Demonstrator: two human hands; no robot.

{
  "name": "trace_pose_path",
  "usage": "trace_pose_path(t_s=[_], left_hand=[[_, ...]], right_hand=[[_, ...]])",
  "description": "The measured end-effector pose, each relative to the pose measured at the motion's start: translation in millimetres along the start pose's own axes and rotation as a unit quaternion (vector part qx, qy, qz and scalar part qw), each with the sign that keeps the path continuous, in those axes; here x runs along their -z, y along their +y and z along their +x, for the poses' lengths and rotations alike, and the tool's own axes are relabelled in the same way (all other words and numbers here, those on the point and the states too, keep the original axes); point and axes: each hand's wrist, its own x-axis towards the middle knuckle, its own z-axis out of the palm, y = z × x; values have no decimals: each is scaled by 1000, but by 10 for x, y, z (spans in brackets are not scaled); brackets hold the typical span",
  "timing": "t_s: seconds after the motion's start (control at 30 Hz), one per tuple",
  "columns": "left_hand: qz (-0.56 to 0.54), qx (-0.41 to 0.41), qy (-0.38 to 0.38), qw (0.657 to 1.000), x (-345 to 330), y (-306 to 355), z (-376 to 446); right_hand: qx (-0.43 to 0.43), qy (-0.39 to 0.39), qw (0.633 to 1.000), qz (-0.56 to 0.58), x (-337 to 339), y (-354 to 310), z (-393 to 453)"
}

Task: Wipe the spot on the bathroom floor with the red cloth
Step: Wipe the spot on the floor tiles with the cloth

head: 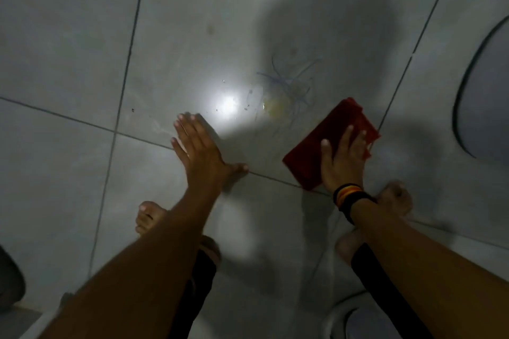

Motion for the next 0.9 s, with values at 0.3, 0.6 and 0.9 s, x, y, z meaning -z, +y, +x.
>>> trace_pose_path(t_s=[0.3,0.6,0.9], left_hand=[[6,-46,-72,996,-286,-390,455],[-57,-43,-37,997,212,-145,568],[-81,-14,-46,996,142,77,965]], right_hand=[[222,163,946,-172,-988,-1004,571],[193,17,948,-253,-501,186,89],[227,212,935,-169,-663,-1734,1147]])
